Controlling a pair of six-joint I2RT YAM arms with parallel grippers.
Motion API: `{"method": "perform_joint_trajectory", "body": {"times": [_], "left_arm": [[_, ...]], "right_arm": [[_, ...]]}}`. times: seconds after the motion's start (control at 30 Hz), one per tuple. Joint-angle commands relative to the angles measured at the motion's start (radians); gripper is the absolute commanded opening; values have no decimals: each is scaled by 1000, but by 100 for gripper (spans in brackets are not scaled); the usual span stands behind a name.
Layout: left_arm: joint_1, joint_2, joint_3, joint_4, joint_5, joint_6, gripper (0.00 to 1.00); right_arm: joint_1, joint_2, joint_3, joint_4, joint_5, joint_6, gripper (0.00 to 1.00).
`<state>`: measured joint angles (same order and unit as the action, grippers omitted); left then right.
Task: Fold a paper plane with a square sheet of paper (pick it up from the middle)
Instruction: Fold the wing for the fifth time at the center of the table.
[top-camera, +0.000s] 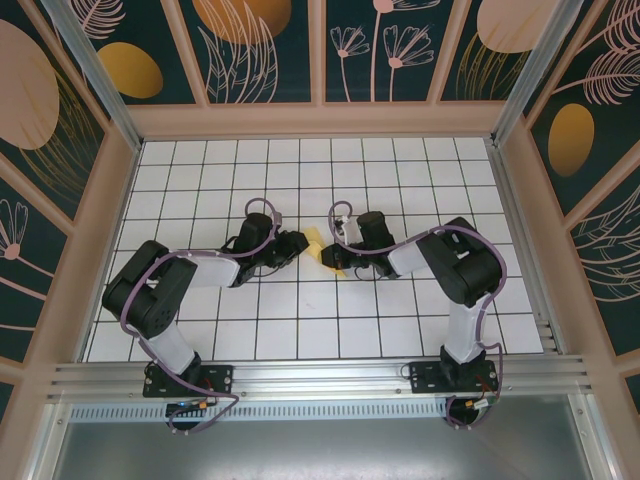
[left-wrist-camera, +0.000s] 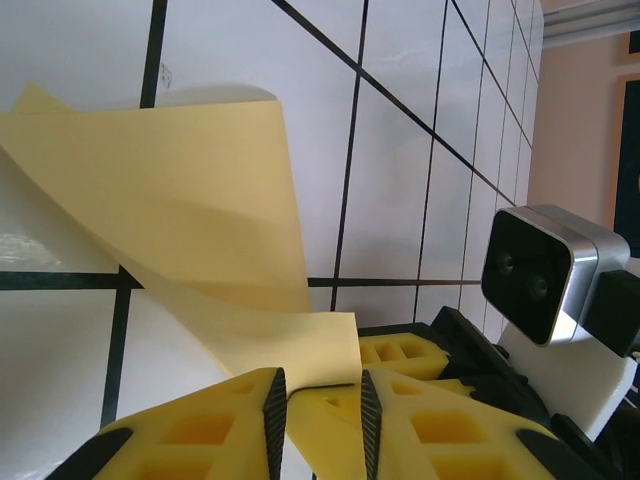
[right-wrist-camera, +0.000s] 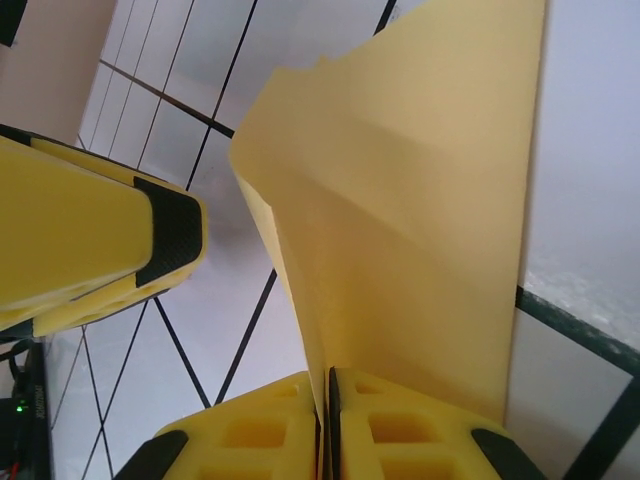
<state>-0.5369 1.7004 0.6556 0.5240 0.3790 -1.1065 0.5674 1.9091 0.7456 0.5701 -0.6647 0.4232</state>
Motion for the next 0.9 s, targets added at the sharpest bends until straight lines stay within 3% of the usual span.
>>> {"method": "perform_joint_trajectory", "body": {"times": [0.0,0.47,0.87], "left_arm": [[-6,-13,6,46,-19,28,29],[-12,66,20,90,44,25,22],[-22,135,95,51,61,47,20]], "right_arm": [[-13,21,17,6,-42,44,13],[-15,24,9,15,-69,72,16],[-15,25,18,-12,-68,63,25]]}}
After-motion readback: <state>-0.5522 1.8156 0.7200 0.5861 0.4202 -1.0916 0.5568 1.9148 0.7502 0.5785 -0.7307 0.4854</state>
